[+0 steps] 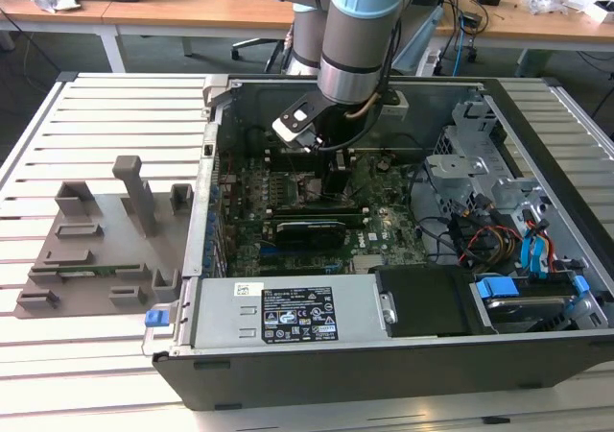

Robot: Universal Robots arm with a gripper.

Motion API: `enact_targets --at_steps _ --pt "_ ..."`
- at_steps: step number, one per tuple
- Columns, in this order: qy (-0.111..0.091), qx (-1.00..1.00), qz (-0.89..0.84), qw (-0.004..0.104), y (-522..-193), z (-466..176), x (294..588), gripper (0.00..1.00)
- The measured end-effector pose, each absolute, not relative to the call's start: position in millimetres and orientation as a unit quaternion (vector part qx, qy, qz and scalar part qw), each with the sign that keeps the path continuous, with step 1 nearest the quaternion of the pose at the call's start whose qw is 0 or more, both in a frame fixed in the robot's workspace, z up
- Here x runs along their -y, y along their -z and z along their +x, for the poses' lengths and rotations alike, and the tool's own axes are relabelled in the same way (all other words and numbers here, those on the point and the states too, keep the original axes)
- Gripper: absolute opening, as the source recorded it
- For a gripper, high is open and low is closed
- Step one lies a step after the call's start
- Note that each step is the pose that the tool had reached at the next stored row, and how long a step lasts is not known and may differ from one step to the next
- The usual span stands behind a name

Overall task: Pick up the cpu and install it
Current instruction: 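Place the cpu into insertion slot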

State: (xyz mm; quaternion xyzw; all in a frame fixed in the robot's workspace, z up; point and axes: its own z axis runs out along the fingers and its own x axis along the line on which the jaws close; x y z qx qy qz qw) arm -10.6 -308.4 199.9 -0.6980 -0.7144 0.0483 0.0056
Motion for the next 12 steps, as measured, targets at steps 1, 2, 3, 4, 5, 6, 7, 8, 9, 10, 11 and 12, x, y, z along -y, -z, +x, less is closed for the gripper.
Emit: enact_targets --at_steps 1,2,3,4,5,6,7,8,9,10,11,12 --pt "-0.048 0.714 -0.698 0.006 -199.8 -11.2 308.2 0.62" --pt "-0.048 0.714 -0.698 0.006 -199.8 -12.0 308.1 0.62" --pt "-0.048 0.714 -0.698 0.006 -199.9 -13.7 308.1 0.62" --pt "-0.048 0.714 -0.698 0.006 -199.9 -14.8 308.1 0.62" --pt "-0.048 0.714 -0.699 0.006 -199.9 -15.7 308.1 0.62" --pt "-0.048 0.714 -0.699 0.006 -199.9 -15.7 308.1 0.62" --pt "-0.048 0.714 -0.699 0.006 -199.9 -15.7 308.1 0.62" --pt "-0.048 0.714 -0.698 0.005 -199.9 -15.3 308.1 0.62" --pt "-0.048 0.714 -0.698 0.006 -199.9 -15.0 308.1 0.62" --pt "-0.048 0.714 -0.698 0.006 -199.9 -14.6 308.1 0.62" --pt "-0.046 0.715 -0.698 0.008 -199.8 -14.5 308.0 0.62" --pt "-0.043 0.715 -0.698 0.010 -199.8 -14.5 308.2 0.62"
